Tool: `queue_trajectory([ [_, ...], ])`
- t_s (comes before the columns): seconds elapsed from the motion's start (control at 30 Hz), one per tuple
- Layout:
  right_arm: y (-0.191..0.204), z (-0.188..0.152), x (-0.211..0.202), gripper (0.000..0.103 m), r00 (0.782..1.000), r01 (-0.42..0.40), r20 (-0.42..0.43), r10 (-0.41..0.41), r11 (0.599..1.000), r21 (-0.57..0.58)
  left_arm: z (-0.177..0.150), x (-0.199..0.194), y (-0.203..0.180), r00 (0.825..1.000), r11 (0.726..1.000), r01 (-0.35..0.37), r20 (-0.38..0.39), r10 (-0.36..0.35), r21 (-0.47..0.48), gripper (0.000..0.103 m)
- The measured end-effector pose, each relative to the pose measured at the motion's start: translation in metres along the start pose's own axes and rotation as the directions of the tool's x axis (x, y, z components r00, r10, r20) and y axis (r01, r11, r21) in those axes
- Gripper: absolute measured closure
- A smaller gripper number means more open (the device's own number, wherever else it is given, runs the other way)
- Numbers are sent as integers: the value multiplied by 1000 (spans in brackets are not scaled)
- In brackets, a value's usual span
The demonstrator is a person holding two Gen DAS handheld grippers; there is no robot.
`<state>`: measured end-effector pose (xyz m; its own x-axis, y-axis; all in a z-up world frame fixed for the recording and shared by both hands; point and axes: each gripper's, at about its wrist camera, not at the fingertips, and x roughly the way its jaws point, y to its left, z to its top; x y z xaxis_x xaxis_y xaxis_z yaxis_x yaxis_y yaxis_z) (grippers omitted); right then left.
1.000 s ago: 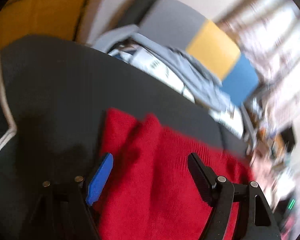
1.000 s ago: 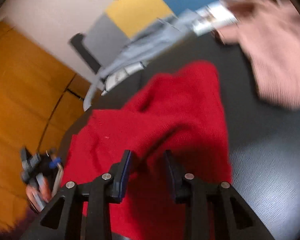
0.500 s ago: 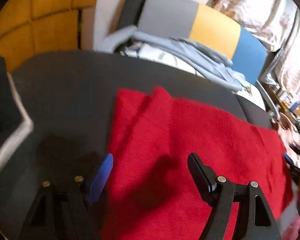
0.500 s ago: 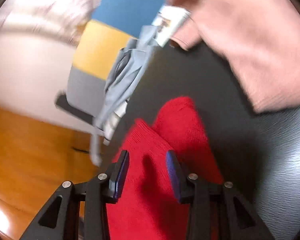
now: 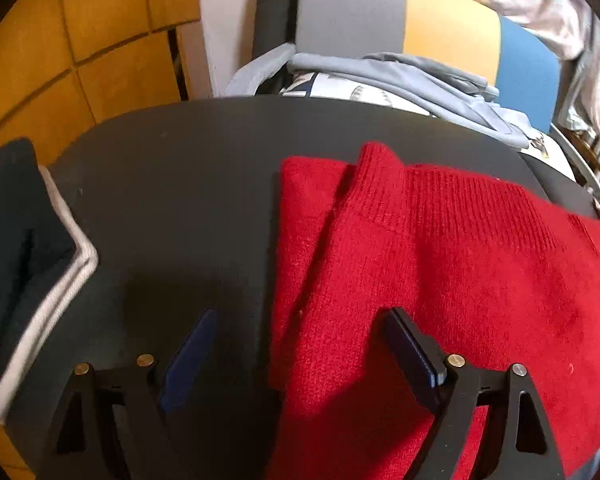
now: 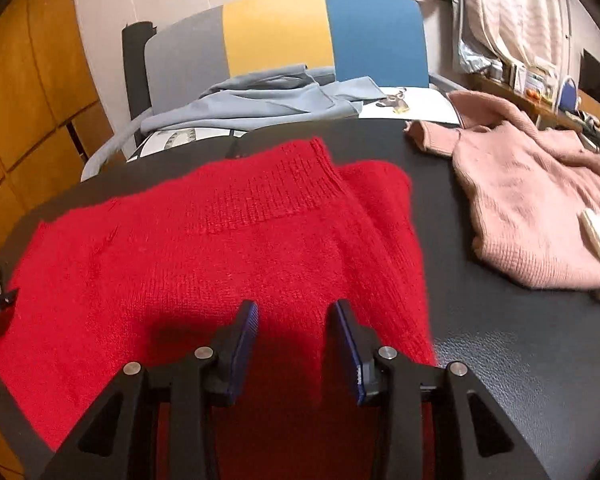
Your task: Fold clothes
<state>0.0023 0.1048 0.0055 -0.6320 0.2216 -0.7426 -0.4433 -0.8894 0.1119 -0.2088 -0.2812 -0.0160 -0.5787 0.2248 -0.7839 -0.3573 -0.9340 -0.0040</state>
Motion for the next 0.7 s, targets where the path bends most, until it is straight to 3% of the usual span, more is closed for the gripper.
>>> queue_trajectory([
  [0.07, 2, 1, 2, 63, 1000, 13, 0, -13, 1000, -27, -4, -4, -9, 1000, 997, -4, -1, 4, 76, 54],
  [0.1, 3, -1, 3, 63, 1000, 17, 4, -17, 999, -37, -5, -10, -14, 1000, 994, -6, 5, 6, 110, 79],
  [0.13, 2, -2, 1, 63, 1000, 18, 8, -18, 999, -41, -7, -17, -14, 1000, 992, -12, 5, 12, 128, 93],
  [0.27, -1, -4, -2, 63, 1000, 15, 5, -14, 1000, -13, -1, -52, -4, 997, 994, 68, 20, -70, 81, 97],
  [0.37, -2, -4, -1, 63, 1000, 13, 8, -13, 1000, -8, -7, -60, 15, 995, 992, 96, -15, -95, 79, 94],
  [0.43, -2, -4, 0, 63, 1000, 11, 9, -11, 1000, -8, -16, -57, 30, 994, 994, 105, -37, -104, 41, 81],
  [0.5, -3, -3, 1, 63, 1000, 8, 7, -8, 1000, -4, -28, -56, 46, 986, 988, 153, -67, -153, -18, 41],
  [0.53, -2, -3, 0, 63, 1000, 11, 4, -11, 1000, -2, -36, -59, 52, 981, 982, 181, -57, -183, -46, 36],
  [0.63, 3, -4, -7, 63, 999, 53, -4, -53, 999, 1, -58, -71, 57, 967, 963, 253, -17, -256, -88, 34],
  [0.7, 11, -7, -18, 63, 996, 83, 19, -83, 996, -14, -68, -73, 48, 971, 970, 237, -20, -238, -50, 34],
])
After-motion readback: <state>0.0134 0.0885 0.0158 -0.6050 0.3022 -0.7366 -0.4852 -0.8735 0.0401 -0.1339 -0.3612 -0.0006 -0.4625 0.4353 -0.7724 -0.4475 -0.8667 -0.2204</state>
